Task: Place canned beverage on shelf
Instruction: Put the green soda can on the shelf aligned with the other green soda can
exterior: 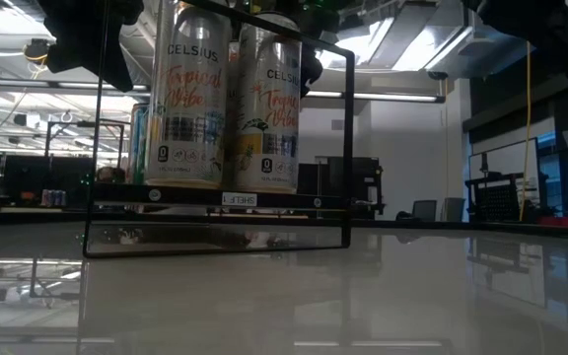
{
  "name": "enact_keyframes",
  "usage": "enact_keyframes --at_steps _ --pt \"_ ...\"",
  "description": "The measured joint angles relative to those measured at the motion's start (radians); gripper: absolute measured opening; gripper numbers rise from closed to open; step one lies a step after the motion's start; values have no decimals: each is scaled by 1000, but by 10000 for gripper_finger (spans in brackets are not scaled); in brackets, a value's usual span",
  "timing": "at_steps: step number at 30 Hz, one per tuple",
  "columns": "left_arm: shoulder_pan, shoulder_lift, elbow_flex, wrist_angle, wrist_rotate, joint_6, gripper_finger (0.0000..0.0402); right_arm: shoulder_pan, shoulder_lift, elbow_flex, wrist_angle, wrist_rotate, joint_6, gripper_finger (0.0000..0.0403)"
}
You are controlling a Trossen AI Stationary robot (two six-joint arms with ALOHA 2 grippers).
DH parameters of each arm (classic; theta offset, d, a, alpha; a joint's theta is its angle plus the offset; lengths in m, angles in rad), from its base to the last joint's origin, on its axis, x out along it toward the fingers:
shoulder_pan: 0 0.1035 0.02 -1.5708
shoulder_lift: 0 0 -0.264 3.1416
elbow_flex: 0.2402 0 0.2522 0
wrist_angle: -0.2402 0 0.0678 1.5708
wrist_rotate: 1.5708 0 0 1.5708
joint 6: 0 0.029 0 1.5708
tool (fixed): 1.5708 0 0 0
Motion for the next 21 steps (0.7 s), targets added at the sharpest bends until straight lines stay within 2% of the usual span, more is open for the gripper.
enact_keyframes --at_steps 17,21 --pt "0 0 0 0 0 0 0 0 0 -1 11 1 0 340" --pt "0 0 0 0 0 0 0 0 -2 -2 -2 66 1 340"
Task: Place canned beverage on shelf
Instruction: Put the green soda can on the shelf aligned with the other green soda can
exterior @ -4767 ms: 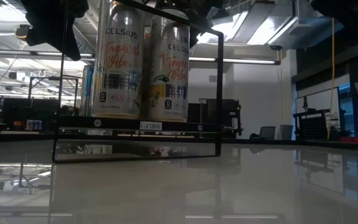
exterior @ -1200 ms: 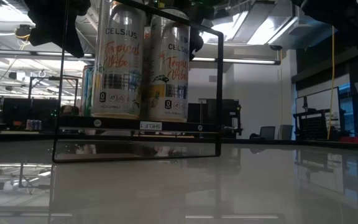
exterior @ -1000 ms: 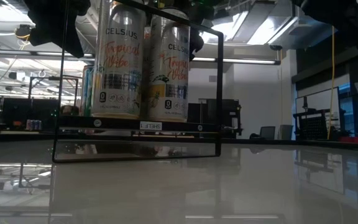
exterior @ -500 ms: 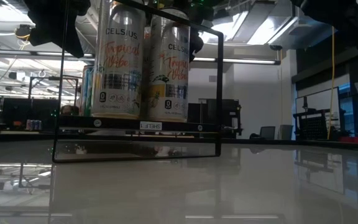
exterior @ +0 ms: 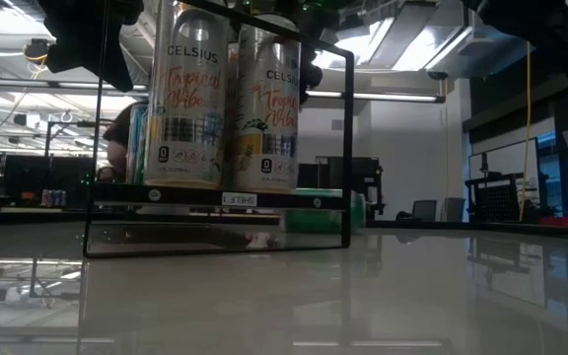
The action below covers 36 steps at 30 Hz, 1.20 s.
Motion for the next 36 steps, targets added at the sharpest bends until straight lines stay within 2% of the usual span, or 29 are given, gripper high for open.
enact_keyframes --at_steps 3,6,12,21,28,36 --pt "0 0 0 0 0 0 0 -2 -4 16 -51 88 5 340" --pt "0 0 0 0 0 0 0 -15 -22 33 -107 111 5 340" --pt "0 0 0 -2 -1 0 0 -87 -114 35 -189 -35 7 340" --pt "0 0 0 -3 -1 0 0 -296 -249 -5 -218 -209 20 340" --pt "0 0 0 -3 -1 0 0 -440 -331 -224 -91 -241 36 340" --pt "0 0 0 -3 -3 0 0 -569 -443 -606 316 -241 136 340"
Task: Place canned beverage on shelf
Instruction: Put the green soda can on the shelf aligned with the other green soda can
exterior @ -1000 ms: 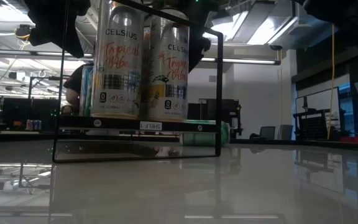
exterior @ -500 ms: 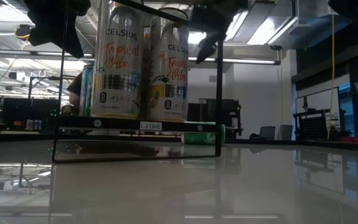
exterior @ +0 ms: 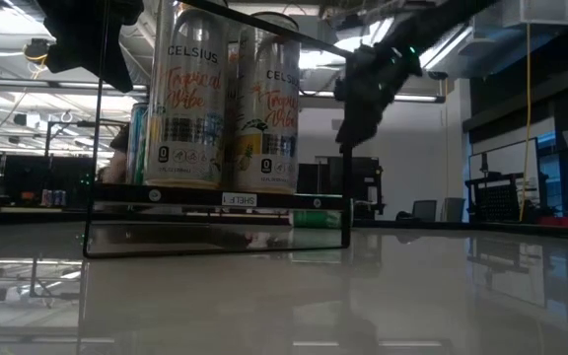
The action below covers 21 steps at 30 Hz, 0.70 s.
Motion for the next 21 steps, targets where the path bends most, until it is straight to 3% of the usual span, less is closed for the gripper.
enact_keyframes --at_steps 3,9,12,21 --pt "0 0 0 0 0 0 0 -33 -21 -123 206 15 53 340" --pt "0 0 0 0 0 0 0 -56 -22 -271 538 162 114 340" --pt "0 0 0 0 -1 0 0 -56 -22 -308 568 203 111 340" --pt "0 0 0 0 -10 0 0 -65 -22 -411 665 174 79 340"
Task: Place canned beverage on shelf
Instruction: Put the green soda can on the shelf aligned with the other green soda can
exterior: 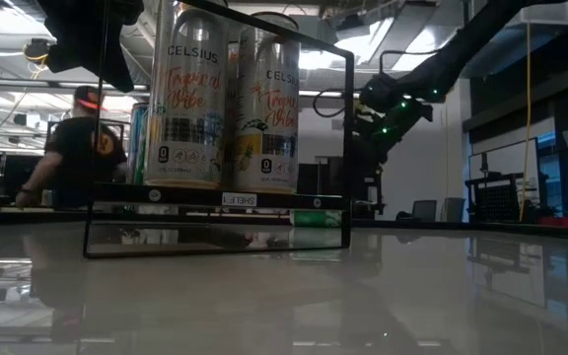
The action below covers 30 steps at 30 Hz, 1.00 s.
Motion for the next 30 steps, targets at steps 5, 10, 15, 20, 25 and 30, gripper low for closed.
enact_keyframes --at_steps 5,10,15,20,25,30 --pt "0 0 0 0 0 0 0 -4 0 -46 72 -8 -7 340" --pt "0 0 0 0 0 0 0 -1 0 -60 77 9 -7 340" --pt "0 0 0 0 0 0 0 -1 0 -60 77 -3 -6 340" --pt "0 0 0 0 0 0 0 -1 0 -60 76 -52 -5 340" --pt "0 0 0 0 1 0 0 -1 0 -60 76 -91 -5 340" --pt "0 0 0 0 1 0 0 -1 0 -60 72 -117 -5 340"
